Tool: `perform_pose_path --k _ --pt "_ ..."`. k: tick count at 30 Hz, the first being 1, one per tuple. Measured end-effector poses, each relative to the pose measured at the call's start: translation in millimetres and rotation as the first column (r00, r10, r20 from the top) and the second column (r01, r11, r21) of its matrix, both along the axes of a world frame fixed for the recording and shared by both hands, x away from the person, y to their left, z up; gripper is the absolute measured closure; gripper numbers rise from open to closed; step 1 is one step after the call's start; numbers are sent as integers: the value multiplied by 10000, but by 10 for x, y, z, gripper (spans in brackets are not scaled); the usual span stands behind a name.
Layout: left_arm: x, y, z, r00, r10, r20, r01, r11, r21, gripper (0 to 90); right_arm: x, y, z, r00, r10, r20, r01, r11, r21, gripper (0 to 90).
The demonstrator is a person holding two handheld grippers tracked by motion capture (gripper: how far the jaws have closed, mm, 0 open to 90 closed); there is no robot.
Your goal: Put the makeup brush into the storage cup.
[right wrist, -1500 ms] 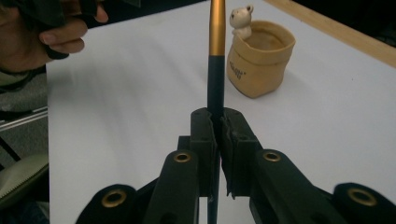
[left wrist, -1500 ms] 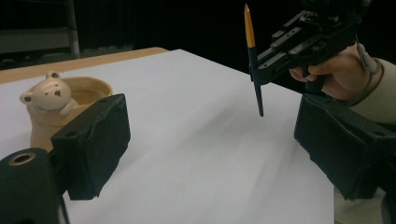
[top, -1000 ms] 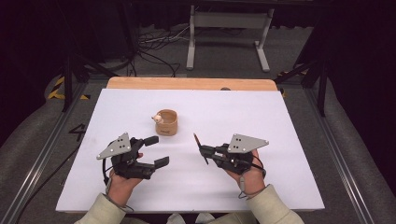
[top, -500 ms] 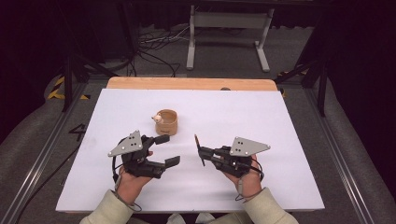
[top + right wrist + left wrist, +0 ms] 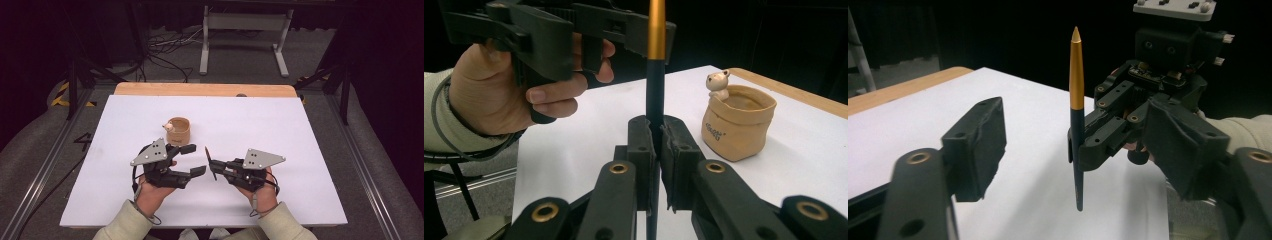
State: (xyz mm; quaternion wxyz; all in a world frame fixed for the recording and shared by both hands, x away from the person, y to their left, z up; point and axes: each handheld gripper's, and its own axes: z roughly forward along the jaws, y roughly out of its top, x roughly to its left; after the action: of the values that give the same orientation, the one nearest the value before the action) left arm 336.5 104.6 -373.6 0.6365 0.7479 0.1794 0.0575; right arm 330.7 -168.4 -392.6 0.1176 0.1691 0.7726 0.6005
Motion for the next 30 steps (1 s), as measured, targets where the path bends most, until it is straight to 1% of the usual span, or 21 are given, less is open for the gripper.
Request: perform_pose_path --k 3,5,6,7,13,14,15,17,20,22,23,28,29,30 --pt "7 -51 11 10000 -40 -47 41 9999 161 331 -5 16 -11 10000 24 18 -24 10000 -20 841" --pt "2 -76 16 9999 39 -116 -37 9999 155 363 -9 28 -18 10000 47 33 -46 10000 -43 840" --pt "5 -83 21 9999 32 -99 -30 9997 233 379 -11 34 -20 10000 61 38 -61 10000 -59 840" --pt "2 -99 21 9998 79 -157 -76 9998 175 397 -12 40 -22 10000 76 43 -76 10000 -54 840" --pt "12 -157 -3 9991 222 -350 -214 9995 231 500 -23 48 -17 9999 92 88 -92 10000 -29 841" --pt "14 -163 -8 9991 284 -300 -278 9994 221 514 -23 49 -18 9999 98 89 -98 10000 -17 841" --pt "16 -162 -8 9990 335 -289 -328 9992 242 539 -24 50 -18 9999 95 94 -94 10000 -23 840" --pt "10 -163 -10 9979 463 -460 -455 9988 181 572 -24 51 -22 9999 92 96 -92 9999 -51 840" --pt "9 -149 -7 9970 563 -527 -551 9982 228 634 -29 52 -21 9998 76 165 -74 9999 -152 840" --pt "11 -145 -7 9969 560 -552 -549 9983 212 664 -29 51 -20 9998 71 170 -69 9999 -145 840" --pt "8 -148 -9 9967 550 -604 -539 9983 201 664 -29 48 -17 9998 48 177 -46 9999 -154 840" --pt "-11 -183 -17 9965 578 -606 -556 9977 376 739 -30 52 -21 9998 26 197 -23 9999 -159 840" --pt "-13 -186 -16 9966 600 -570 -577 9975 420 739 -31 52 -21 9998 23 199 -20 9999 -159 840" --pt "-18 -190 -15 9965 573 -616 -548 9976 417 751 -32 52 -20 9998 16 202 -13 9999 -165 840"
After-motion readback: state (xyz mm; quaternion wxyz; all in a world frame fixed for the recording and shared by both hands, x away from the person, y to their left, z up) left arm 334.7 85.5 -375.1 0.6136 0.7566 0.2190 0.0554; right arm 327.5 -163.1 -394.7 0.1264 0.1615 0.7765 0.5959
